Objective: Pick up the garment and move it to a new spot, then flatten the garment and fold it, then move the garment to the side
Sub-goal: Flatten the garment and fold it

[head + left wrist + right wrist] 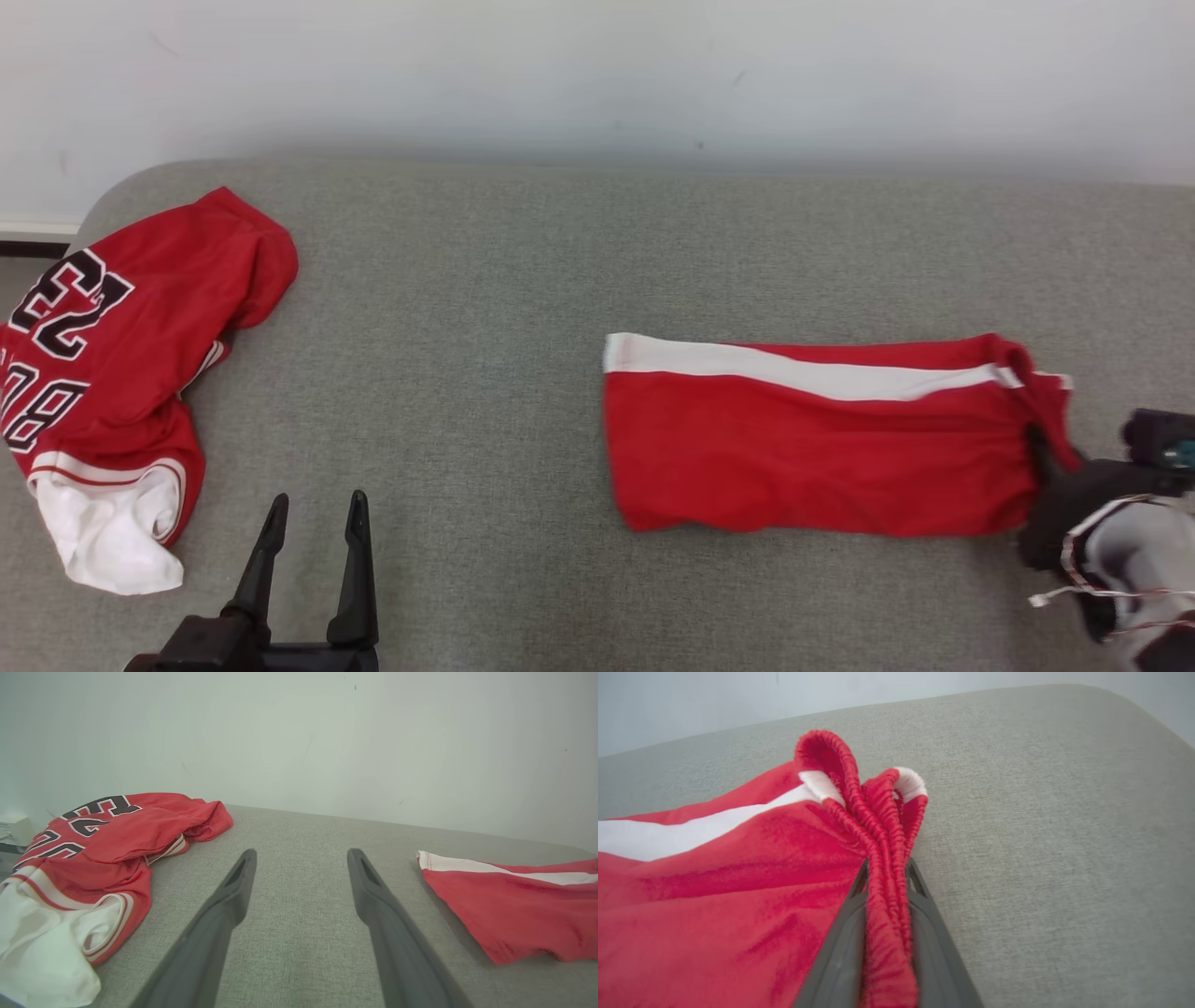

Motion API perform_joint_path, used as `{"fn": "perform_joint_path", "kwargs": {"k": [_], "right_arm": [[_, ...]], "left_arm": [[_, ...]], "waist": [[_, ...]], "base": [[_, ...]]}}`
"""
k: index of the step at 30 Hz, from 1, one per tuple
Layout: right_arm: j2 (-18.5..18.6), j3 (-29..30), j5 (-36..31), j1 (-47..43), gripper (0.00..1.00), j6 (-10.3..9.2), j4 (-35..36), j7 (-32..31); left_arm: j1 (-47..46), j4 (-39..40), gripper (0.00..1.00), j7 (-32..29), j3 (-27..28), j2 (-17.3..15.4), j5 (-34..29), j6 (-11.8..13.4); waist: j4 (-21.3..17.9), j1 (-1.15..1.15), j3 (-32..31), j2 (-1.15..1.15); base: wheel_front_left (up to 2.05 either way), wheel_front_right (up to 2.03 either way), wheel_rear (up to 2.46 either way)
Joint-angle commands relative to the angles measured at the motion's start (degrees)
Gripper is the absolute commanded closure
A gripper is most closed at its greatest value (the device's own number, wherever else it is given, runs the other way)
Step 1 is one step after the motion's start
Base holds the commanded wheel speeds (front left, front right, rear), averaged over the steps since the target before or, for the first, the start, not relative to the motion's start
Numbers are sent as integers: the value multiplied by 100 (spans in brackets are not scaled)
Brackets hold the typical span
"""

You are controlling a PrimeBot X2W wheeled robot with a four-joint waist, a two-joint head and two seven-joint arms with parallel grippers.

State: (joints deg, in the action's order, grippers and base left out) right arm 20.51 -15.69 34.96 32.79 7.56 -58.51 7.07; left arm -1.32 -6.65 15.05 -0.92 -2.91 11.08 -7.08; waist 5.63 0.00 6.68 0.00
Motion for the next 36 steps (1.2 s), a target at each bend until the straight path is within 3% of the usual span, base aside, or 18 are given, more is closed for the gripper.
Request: {"fn": "perform_joint_path", "kwargs": {"k": [1,6,12,24,30,36], "right_arm": [[201,-35,85,-27,100,-16,20,-13],[794,-104,412,-139,100,-16,97,-125],[953,-198,855,-114,100,-15,395,-390],[439,-188,2673,-135,100,-15,1812,-1798],[47,-311,2983,-62,100,-15,2173,-2285],[-380,-529,2829,53,100,-15,2123,-2493]], "left_arm": [[-28,7,0,18,23,4,-8,-13],[25,14,0,18,41,3,18,-18],[127,108,0,18,-50,3,55,86],[173,77,0,18,-66,1,86,93],[130,54,0,18,-134,2,101,90],[64,25,0,18,-229,1,141,104]], "waist": [[-59,0,-40,0],[-148,0,-54,0],[-250,0,-74,0],[-342,0,-196,0],[-275,0,-180,0],[-153,0,-144,0]], "base": [[0,0,0],[0,0,0],[0,0,0],[0,0,0],[0,0,0],[0,0,0]]}}
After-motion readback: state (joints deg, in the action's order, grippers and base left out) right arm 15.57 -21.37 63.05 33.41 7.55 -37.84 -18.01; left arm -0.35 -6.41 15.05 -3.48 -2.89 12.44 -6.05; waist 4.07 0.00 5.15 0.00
